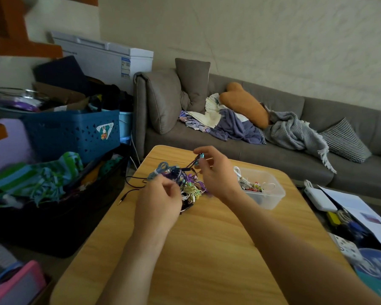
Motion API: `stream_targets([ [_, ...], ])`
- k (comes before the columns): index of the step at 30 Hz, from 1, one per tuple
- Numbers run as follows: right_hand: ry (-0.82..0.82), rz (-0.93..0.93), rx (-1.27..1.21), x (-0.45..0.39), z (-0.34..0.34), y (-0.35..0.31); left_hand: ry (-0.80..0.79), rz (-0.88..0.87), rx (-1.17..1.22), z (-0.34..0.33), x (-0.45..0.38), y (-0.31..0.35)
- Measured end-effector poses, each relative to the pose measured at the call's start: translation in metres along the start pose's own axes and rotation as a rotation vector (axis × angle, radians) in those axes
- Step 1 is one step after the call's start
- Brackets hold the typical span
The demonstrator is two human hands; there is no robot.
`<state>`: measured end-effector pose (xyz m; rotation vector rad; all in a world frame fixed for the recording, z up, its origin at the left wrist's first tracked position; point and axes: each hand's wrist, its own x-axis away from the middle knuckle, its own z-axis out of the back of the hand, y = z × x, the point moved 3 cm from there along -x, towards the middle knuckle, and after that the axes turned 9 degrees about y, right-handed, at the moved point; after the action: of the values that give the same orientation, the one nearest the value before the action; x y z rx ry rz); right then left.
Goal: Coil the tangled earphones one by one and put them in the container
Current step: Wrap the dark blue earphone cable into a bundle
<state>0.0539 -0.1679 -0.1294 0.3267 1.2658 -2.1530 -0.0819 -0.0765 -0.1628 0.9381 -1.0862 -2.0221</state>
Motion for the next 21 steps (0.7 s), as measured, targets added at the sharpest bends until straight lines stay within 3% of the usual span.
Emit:
stream_targets([
  [3, 0.024, -0.061, -0.199, 0.009, 0.017, 0.000, 0.172, -0.086, 0.067, 0.003, 0.000, 0.006],
  [5, 0.058, -0.090, -0.316, 0.016, 0.026, 0.001, 0.174, -0.167, 0.098, -0.001, 0.001, 0.008],
  [11, 0.162, -0.216, -0.665, 0.047, 0.054, 0.004, -0.049, -0.533, 0.033, -0.024, 0.019, 0.018],
  [16, 0.260, -0.320, -0.766, 0.080, 0.068, 0.019, -0.162, -0.559, 0.041, -0.039, 0.036, 0.021],
  [18, 0.308, -0.333, -0.700, 0.091, 0.074, 0.030, -0.172, -0.580, 0.041, -0.042, 0.041, 0.023],
  [21, 0.330, -0.331, -0.568, 0.102, 0.082, 0.043, -0.335, -0.508, -0.050, -0.051, 0.047, 0.016],
])
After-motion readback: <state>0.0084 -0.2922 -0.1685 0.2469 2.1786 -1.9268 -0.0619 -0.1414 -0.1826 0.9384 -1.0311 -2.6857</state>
